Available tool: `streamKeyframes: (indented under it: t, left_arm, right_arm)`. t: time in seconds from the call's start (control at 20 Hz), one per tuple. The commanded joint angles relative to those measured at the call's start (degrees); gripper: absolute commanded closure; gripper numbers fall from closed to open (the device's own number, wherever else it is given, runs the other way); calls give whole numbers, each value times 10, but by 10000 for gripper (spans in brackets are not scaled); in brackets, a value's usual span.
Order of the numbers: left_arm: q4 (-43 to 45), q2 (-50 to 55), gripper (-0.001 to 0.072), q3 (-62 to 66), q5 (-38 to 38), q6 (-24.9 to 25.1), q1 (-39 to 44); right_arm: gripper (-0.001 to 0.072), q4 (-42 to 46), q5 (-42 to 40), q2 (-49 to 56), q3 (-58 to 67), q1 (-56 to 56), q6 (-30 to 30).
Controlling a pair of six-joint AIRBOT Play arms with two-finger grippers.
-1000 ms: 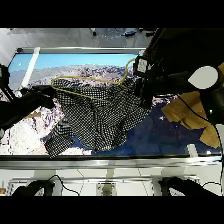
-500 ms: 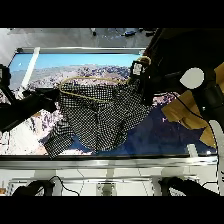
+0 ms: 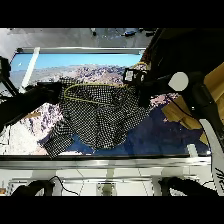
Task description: Fold the clothes and pants, and hang the long-sleeved shirts on hangers.
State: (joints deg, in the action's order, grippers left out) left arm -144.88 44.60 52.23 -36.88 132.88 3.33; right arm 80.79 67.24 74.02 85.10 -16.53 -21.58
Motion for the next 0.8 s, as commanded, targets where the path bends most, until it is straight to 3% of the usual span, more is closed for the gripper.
streamKeyframes:
  t: [0.0,0.15,0.3,0.75]
  left_arm:
    - [0,20,670,23,76,-23,13]
    - [26,34,670,24,48,-33,38]
    - [59,36,670,26,37,-84,40]
    - [-16,16,670,59,53,-84,41]
  right_arm:
    - [672,41,-35,28,-6,-3,-95]
    - [672,73,-74,33,-6,-2,-165]
    - [672,133,-71,33,-6,20,-169]
    - [671,136,-53,33,-7,45,-169]
